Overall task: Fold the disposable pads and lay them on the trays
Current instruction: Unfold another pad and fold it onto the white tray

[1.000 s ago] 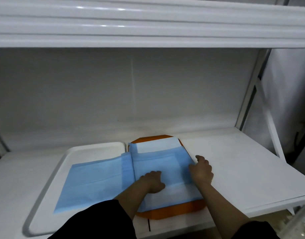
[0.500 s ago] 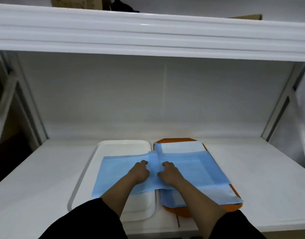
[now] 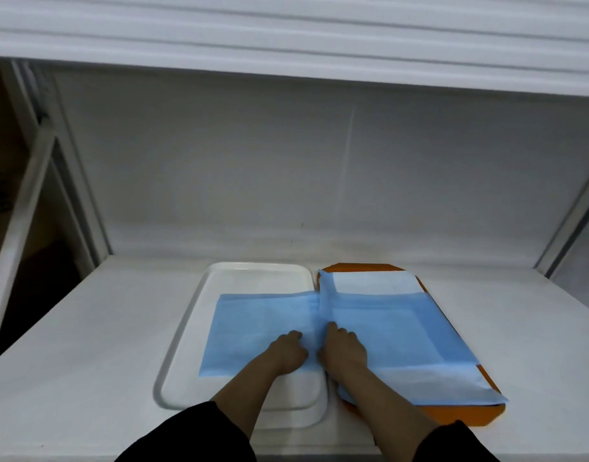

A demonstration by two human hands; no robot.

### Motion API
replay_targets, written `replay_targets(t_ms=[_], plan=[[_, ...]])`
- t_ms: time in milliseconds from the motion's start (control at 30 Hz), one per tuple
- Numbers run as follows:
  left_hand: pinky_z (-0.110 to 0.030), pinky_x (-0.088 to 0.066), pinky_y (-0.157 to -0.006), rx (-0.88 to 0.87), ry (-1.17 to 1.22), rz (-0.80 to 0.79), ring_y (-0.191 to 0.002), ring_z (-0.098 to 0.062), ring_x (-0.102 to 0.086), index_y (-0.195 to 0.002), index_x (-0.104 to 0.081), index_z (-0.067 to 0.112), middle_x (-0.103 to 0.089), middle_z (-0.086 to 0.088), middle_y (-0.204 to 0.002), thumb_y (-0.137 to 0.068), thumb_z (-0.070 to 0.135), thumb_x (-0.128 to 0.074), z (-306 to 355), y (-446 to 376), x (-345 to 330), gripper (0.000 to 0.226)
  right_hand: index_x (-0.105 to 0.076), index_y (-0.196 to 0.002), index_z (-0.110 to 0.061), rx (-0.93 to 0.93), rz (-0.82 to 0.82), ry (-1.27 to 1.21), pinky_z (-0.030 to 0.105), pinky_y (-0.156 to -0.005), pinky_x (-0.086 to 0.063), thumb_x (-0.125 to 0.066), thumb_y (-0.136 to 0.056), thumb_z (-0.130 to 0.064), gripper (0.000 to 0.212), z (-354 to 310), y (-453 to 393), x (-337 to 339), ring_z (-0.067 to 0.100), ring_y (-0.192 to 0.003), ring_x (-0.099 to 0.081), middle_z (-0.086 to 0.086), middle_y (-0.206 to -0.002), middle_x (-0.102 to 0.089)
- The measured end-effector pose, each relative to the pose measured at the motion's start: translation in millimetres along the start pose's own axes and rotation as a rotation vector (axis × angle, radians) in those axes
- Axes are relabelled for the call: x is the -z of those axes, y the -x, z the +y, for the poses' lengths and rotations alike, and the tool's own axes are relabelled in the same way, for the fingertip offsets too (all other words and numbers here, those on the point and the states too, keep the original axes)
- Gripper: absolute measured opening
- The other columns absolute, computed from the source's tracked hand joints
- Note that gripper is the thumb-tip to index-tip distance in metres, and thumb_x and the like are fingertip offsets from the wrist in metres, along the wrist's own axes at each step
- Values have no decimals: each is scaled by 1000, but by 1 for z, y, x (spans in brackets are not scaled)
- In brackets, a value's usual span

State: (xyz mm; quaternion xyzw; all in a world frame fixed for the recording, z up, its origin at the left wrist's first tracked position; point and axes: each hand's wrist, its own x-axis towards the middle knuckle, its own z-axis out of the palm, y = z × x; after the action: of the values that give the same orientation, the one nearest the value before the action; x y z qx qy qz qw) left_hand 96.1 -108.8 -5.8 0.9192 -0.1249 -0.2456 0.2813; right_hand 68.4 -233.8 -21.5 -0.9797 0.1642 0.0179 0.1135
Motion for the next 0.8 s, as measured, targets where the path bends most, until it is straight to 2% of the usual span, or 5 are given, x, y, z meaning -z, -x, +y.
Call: replay_targets(t_ms=[200,400,567,700,800], plan=[[-29,-32,-108,5,17,-66,-137,-24,-32,-150,-15,10,-28,-12,-151,-89,31,-61,7,8,1,79,-50,-116,-12,-42,141,-7,32,-81,-46,-36,-97,-21,25,12,-2,24,26,-105,-60,7,-116,-62],[-32,-24,-113,-99,21,88,-144,-24,-20,-152,-1,8,-15,-10,-157,-83,36,-69,32,21,13,101,-50,-103,-14,-66,99,-618,32,-79,-42,-46,-93,-31,20,-16,-5,77,31,-101,-58,11,-109,-62],[-40,-45,-97,-175,146,452,-120,-24,-52,-145,-30,20,-51,-7,-137,-86,29,-49,39,32,49,63,-40,-93,-16,55,239,-758,28,-72,-36,-52,-91,-23,14,-64,2,117,21,-85,-50,0,-92,-51],[-31,-41,-78,-136,144,744,-104,-32,-59,-126,-50,11,-63,-12,-116,-93,8,-34,28,49,85,37,-47,-94,-19,236,235,-1073,40,-81,-52,-55,-92,-25,10,-104,11,130,23,-89,-62,-2,-89,-60],[-29,-38,-72,-125,213,875,-96,-35,-59,-120,-54,10,-65,-15,-110,-93,6,-35,5,58,114,34,-50,-101,-23,329,116,-1232,29,-80,-49,-44,-98,-39,18,-127,20,127,16,-94,-64,-1,-103,-64]])
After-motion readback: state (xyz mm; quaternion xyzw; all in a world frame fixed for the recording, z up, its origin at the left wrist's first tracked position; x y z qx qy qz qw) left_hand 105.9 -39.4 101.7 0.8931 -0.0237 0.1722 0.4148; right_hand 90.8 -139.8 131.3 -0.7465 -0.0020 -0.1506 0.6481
